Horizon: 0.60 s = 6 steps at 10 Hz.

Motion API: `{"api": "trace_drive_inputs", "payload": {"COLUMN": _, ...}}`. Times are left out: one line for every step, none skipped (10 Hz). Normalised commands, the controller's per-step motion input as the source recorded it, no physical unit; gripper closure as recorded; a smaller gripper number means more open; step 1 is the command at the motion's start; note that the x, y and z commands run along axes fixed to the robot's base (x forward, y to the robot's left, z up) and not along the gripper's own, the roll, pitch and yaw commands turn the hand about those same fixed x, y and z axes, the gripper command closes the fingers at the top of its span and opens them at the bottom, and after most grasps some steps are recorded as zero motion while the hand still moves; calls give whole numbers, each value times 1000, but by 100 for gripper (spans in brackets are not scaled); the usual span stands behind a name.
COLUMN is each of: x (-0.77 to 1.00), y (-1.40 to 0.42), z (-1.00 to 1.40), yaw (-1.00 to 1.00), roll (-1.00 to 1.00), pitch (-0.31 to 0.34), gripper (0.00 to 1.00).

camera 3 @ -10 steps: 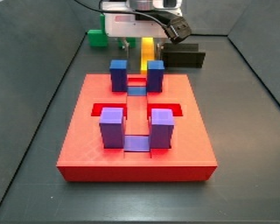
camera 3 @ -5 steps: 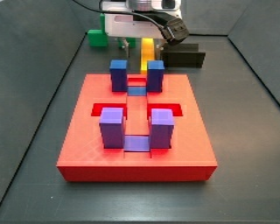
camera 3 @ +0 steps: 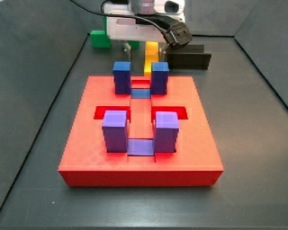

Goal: Pick up the yellow object. Move up. Move to above the board. Insert the yellow object.
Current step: Pick up the yellow object.

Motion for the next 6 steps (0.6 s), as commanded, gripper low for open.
{"api": "trace_drive_inputs", "payload": {"x": 0, "y": -66, "z": -109, "yaw": 0, "roll": 0, "pitch": -34, "gripper": 0}}
{"api": "trace_drive_inputs", "payload": {"x": 0, "y": 0, "z": -34, "yaw": 0, "roll": 1, "pitch": 0, "gripper": 0}}
{"api": "trace_drive_inputs", "payload": {"x": 0, "y": 0, "z": 0, "yaw": 0, "roll": 6, "pitch": 0, "gripper": 0}}
{"api": "trace_drive_inputs", "payload": {"x": 0, "y": 0, "z": 0, "yaw": 0, "roll": 4, "pitch": 0, "gripper": 0}}
{"api": "trace_drive_inputs", "payload": {"x": 0, "y": 0, "z": 0, "yaw": 0, "roll": 0, "pitch": 0, "gripper": 0}}
{"api": "trace_drive_inputs", "payload": {"x": 0, "y": 0, "z": 0, "yaw": 0, "roll": 0, "pitch": 0, "gripper": 100}}
